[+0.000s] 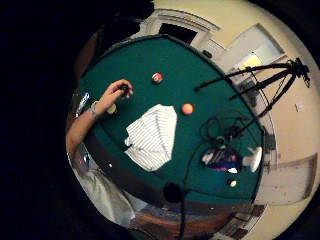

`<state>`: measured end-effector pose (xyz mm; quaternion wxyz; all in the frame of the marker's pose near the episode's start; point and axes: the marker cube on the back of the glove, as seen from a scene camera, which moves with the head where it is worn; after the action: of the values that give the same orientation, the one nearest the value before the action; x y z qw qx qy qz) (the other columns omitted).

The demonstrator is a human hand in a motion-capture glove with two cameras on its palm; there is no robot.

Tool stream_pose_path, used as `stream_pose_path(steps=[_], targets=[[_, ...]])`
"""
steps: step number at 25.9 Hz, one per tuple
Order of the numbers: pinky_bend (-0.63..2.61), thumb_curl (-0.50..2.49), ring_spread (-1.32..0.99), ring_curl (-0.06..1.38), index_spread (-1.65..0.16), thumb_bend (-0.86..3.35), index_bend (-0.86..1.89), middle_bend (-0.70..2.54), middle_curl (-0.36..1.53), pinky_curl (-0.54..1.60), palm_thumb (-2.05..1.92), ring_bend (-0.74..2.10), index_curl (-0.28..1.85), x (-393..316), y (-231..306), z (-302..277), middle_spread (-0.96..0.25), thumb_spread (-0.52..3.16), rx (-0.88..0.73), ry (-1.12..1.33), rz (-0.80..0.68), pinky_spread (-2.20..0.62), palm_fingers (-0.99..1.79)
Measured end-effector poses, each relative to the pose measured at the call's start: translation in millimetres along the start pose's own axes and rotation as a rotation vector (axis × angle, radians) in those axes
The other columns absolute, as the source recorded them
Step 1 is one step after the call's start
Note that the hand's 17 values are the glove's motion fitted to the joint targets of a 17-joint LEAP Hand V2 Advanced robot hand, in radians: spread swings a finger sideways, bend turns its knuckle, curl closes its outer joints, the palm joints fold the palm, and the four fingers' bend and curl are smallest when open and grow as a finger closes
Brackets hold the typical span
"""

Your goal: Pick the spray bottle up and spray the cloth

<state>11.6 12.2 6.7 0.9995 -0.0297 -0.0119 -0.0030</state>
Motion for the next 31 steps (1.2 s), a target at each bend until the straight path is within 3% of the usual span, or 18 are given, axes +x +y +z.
stream_pose_path(steps=[13, 23, 31], targets=[[0.23, 0.19, -0.09, 0.19, -0.45, 0.08, 0.18, 0.19, 0.25, 0.24, 0.36, 0.2, 0.28, 72.5, 65.3, 2.6, -0.11, 1.15, 0.02, -0.035, 0.196, 0.23, 0.48], [0.24, 0.22, -0.08, 0.23, -0.45, 0.05, 0.16, 0.18, 0.27, 0.28, 0.4, 0.22, 0.29, 125.4, 131.7, -11.4, -0.11, 1.19, 0.132, -0.07, 0.433, 0.23, 0.51], [0.24, 0.24, -0.06, 0.25, -0.45, 0.02, 0.16, 0.17, 0.28, 0.29, 0.42, 0.26, 0.3, 176.5, 156.7, -26.1, -0.1, 1.22, 0.452, -0.169, 0.609, 0.23, 0.54]])
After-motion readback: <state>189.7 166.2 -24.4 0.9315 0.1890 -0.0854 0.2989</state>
